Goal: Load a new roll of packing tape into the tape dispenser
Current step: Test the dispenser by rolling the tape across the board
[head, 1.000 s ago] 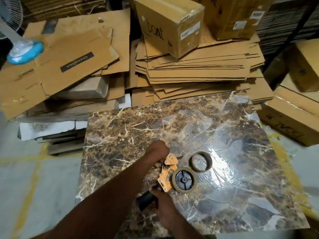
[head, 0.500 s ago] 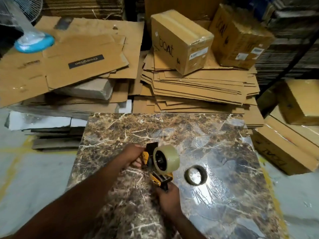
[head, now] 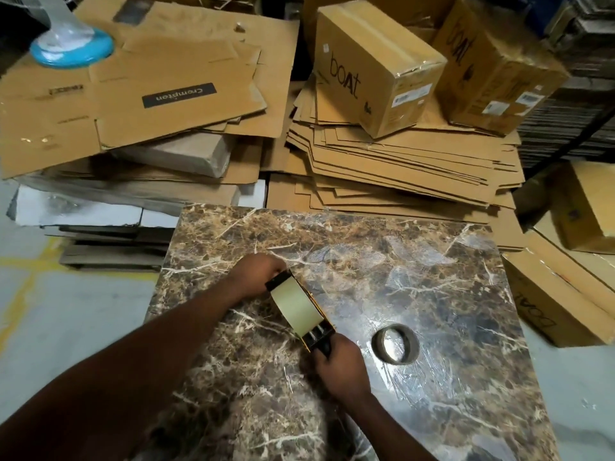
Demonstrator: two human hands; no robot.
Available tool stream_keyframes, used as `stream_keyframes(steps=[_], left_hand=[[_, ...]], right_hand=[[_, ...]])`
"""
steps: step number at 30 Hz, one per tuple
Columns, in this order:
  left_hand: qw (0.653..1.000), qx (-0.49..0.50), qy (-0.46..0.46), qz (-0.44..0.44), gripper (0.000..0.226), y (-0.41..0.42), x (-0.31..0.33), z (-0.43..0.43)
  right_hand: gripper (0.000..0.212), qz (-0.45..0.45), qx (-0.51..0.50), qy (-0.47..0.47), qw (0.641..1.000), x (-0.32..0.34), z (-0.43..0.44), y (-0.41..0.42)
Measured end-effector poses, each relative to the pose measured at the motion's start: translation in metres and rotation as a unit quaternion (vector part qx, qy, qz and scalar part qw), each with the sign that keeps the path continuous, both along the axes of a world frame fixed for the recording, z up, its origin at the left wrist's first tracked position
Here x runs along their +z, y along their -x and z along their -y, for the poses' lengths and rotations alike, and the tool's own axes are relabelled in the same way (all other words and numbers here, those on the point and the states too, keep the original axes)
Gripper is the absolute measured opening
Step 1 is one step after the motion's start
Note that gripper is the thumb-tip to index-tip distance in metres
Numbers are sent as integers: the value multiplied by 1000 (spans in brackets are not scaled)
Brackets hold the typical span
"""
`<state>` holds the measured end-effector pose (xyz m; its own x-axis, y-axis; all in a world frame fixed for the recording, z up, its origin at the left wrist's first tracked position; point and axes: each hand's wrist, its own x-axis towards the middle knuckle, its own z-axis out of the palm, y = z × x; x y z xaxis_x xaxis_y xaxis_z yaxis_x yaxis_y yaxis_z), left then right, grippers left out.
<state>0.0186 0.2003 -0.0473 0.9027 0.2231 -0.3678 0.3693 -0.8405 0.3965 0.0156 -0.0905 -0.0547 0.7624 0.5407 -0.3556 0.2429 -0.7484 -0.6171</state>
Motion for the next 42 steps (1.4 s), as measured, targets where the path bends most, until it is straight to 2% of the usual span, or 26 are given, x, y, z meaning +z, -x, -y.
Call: stream_keyframes(steps=[5,9,13,17,25,28,30,32,35,42], left_hand=[[997,-42,-25,61,10,-13,-21,-6],[996,-9,15,87,33,-17,-44,-11],[994,1,32,101,45,-15,-54,-8],[990,-46,-55,124,63,-5,-70,-15],[979,-32,-96,177,66,-6,-64,-12],[982,-30,-78,167,47,-4,-69,-12],[984,-8,-58,168,50,-3,-73,-12],[986,-39,-59,149,59,-5,-73,-12],[985,-100,-100,100,51,-4,-69,-14],[973,-142,-179,34,54,11,-74,-25]], right_hand=[[11,29,-16,17,999,-20,-13,-3],[18,41,-27,35,998,-35,-22,-9],[19,30,-38,39,998,-44,-25,-8],[19,32,-41,42,998,-46,-26,-7],[31,31,-15,75,997,-46,-23,-12],[26,30,-16,73,997,-44,-24,-12],[24,27,-15,70,997,-43,-24,-11],[23,23,-21,62,998,-43,-24,-10],[22,17,-25,59,998,-44,-23,-10],[28,35,-8,64,997,-44,-21,-10]])
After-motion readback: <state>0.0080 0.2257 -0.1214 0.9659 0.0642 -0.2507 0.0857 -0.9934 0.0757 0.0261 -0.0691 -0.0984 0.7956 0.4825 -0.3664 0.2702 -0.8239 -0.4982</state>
